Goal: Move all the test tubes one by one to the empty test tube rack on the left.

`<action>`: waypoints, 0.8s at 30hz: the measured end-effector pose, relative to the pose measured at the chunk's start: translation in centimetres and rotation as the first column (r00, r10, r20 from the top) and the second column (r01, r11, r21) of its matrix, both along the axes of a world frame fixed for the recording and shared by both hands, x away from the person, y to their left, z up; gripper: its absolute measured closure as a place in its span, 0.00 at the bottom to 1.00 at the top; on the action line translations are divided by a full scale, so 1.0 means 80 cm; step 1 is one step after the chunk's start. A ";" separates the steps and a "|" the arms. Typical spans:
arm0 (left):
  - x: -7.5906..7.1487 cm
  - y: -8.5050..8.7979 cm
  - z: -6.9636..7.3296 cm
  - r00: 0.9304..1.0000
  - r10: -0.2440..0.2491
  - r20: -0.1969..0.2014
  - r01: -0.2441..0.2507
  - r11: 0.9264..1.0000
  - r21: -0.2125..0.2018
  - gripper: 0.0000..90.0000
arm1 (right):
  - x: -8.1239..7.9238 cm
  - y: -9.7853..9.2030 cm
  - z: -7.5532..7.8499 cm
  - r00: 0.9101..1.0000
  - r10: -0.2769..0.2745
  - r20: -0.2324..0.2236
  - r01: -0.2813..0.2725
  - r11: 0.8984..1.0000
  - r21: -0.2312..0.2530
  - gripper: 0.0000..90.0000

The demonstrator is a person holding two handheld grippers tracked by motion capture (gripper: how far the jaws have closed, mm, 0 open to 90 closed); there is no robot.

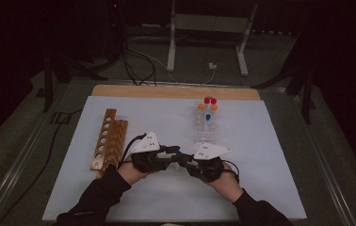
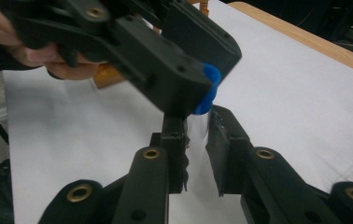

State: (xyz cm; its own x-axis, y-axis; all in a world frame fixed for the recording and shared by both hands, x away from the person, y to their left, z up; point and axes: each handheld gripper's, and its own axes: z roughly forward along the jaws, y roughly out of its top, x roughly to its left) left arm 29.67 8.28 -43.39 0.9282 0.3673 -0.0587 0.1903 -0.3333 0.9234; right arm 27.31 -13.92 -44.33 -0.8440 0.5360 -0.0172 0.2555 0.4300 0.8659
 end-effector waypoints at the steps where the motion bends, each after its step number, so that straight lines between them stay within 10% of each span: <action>1: 0.000 0.000 0.000 1.000 -0.002 -0.002 0.002 1.000 0.001 0.82 | 0.000 0.000 0.000 1.000 0.000 0.003 0.000 1.000 -0.003 0.86; 12: 0.000 -0.004 0.005 0.999 0.002 0.035 -0.002 1.000 0.026 0.86 | 0.001 -0.002 0.001 1.000 -0.005 0.001 0.005 1.000 0.007 0.81; 24: 0.006 0.012 0.022 0.999 0.033 0.041 -0.034 0.999 0.017 0.86 | 0.005 -0.006 0.006 1.000 -0.008 0.003 0.008 0.999 0.044 0.32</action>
State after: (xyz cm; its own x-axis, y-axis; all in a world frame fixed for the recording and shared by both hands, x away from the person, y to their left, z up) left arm 30.17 9.22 -41.64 0.9169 0.3989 -0.0139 0.1637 -0.3439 0.9246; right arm 27.73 -14.42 -43.83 -0.8395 0.5433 0.0043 0.2565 0.3894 0.8846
